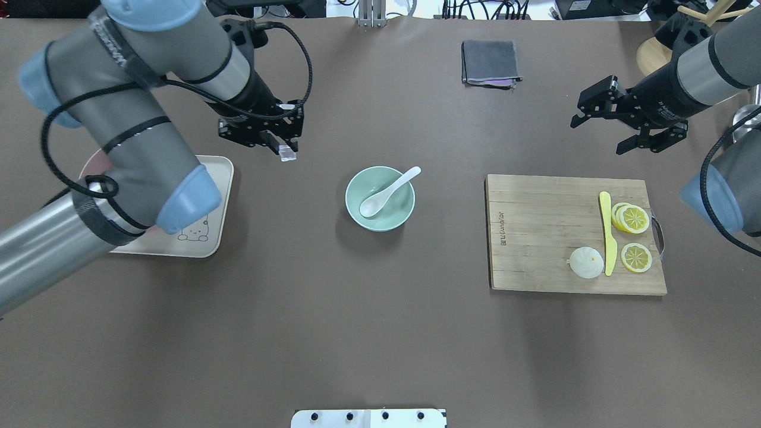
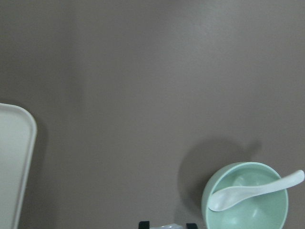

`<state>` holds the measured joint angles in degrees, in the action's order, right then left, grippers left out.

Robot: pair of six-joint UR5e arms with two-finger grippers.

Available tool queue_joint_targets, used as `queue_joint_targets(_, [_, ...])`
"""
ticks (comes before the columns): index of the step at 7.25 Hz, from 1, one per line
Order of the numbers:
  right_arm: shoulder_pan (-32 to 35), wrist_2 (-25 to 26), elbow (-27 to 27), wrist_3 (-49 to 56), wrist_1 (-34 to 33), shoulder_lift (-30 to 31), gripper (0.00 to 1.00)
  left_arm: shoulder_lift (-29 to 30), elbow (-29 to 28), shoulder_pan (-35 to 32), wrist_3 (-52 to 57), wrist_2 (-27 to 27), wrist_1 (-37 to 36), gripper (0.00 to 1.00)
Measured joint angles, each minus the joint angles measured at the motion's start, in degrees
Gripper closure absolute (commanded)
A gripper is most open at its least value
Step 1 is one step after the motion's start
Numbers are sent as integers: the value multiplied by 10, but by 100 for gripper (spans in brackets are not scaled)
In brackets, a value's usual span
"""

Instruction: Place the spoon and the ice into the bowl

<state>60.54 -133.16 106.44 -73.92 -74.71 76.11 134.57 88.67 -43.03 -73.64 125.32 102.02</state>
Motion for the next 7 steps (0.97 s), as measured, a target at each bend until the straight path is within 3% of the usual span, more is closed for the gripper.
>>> queue_joint_targets(1, [1,0,0,1,0,1,0,37,-45,23,-27,-25,30,2])
queue_joint_targets(4, [1,0,1,2,1,10,0,51,-75,54,-42,-77,68,2])
queue_joint_targets(5, [2,0,4,3,2,16,0,26,-54,52,-36,-79,70,2])
queue_joint_targets(7, [14,0,6,39,2,32,0,-73,48,24,25,-66,30,2])
